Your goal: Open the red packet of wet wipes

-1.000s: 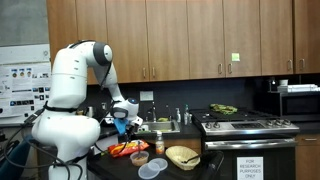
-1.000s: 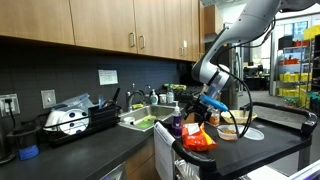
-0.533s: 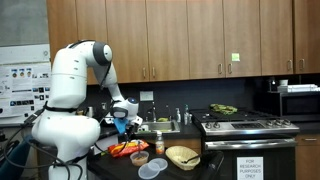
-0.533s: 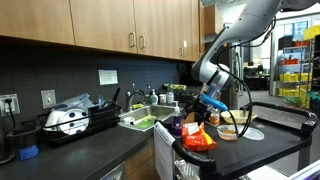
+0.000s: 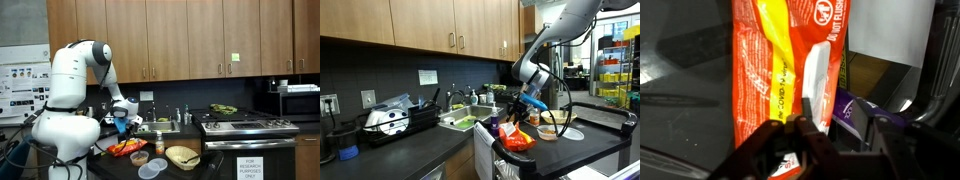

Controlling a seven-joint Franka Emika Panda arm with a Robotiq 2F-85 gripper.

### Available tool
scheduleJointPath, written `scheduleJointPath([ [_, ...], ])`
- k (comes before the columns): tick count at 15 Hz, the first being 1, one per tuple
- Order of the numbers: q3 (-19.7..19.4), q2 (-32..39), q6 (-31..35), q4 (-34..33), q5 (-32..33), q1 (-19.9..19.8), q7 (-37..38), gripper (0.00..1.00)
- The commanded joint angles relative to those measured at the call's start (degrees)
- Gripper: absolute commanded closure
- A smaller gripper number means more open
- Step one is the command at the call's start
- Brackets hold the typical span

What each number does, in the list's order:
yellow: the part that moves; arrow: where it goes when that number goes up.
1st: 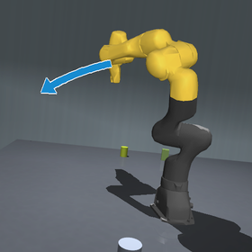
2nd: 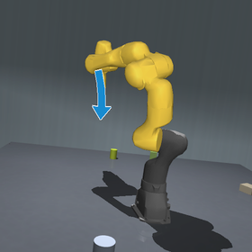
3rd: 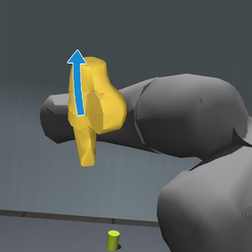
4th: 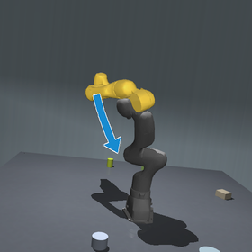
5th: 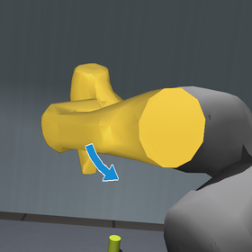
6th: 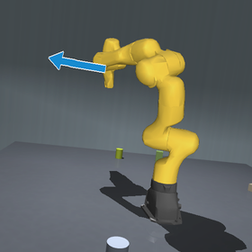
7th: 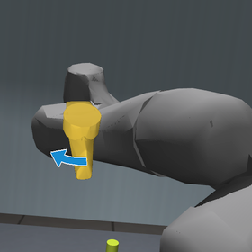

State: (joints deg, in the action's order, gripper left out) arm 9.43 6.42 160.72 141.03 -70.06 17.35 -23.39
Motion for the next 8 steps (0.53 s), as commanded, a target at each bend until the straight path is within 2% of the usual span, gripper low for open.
scheduleJointPath([
  [1, 0.5, -1.4, 0.3, 0.7, -0.9, 0.3, -0.4, 0.81],
  [2, 0.5, -1.5, 0.3, 0.9, -1.1, 0.4, -0.3, 0.78],
  [6, 0.5, -1.4, 0.5, 1.4, -1.3, 0.3, -0.3, 0.78],
  [8, 0.5, -1.3, 0.5, 1.5, -1.3, 0.3, -0.3, 0.94],
])
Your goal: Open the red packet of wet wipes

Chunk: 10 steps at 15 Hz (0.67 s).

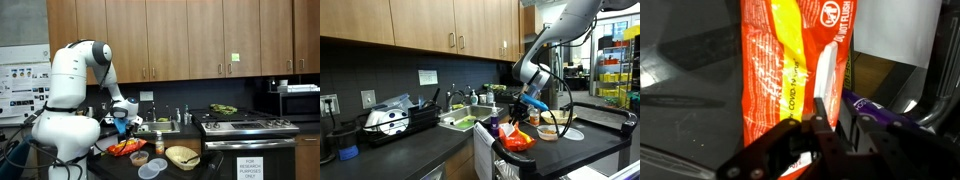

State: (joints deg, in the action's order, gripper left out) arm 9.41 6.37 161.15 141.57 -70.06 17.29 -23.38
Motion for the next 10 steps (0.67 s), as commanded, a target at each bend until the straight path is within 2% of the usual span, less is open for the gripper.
scheduleJointPath([
  [1, 0.5, -1.4, 0.1, 1.1, -1.1, 0.4, -0.1, 0.97],
  [2, 0.5, -1.5, 0.2, 1.3, -1.1, 0.4, 0.0, 1.0],
  [10, 0.2, -1.9, 0.0, 1.6, 3.0, 0.5, 3.7, 1.0],
])
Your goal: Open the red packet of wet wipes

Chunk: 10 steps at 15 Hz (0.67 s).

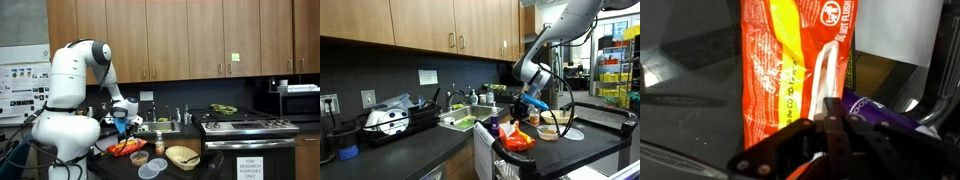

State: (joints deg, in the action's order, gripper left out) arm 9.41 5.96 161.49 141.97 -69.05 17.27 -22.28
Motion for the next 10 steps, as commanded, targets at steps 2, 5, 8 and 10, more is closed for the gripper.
scheduleJointPath([
  [2, 0.0, -1.6, -0.4, 1.2, 5.1, 0.7, 5.0, 1.0],
  [5, 1.4, -2.0, -0.8, 1.4, 13.0, -1.1, 11.2, 1.0],
  [8, 1.1, -2.7, -2.0, 1.3, 24.1, -1.4, 19.8, 1.0],
  [10, 1.0, -3.3, -3.3, 0.8, 30.4, -1.8, 24.7, 1.0],
])
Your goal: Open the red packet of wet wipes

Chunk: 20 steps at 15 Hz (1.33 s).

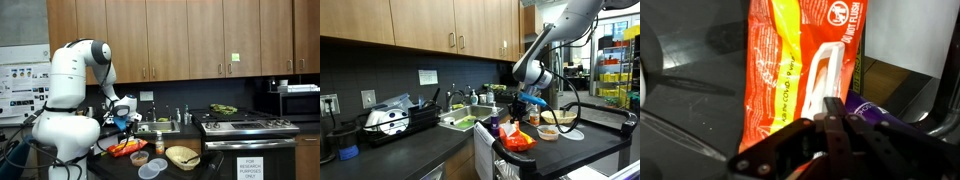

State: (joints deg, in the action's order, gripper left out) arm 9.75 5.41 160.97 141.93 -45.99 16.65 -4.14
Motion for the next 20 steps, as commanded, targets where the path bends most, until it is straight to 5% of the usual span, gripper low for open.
scheduleJointPath([
  [1, 0.6, -3.3, -3.8, 0.6, 10.4, -1.4, 8.8, 1.0],
  [5, 0.9, -4.4, -8.5, -1.5, 18.7, -2.2, 15.0, 1.0],
  [20, 1.0, 3.3, -25.1, -13.8, 33.6, -2.1, 21.6, 1.0],
])
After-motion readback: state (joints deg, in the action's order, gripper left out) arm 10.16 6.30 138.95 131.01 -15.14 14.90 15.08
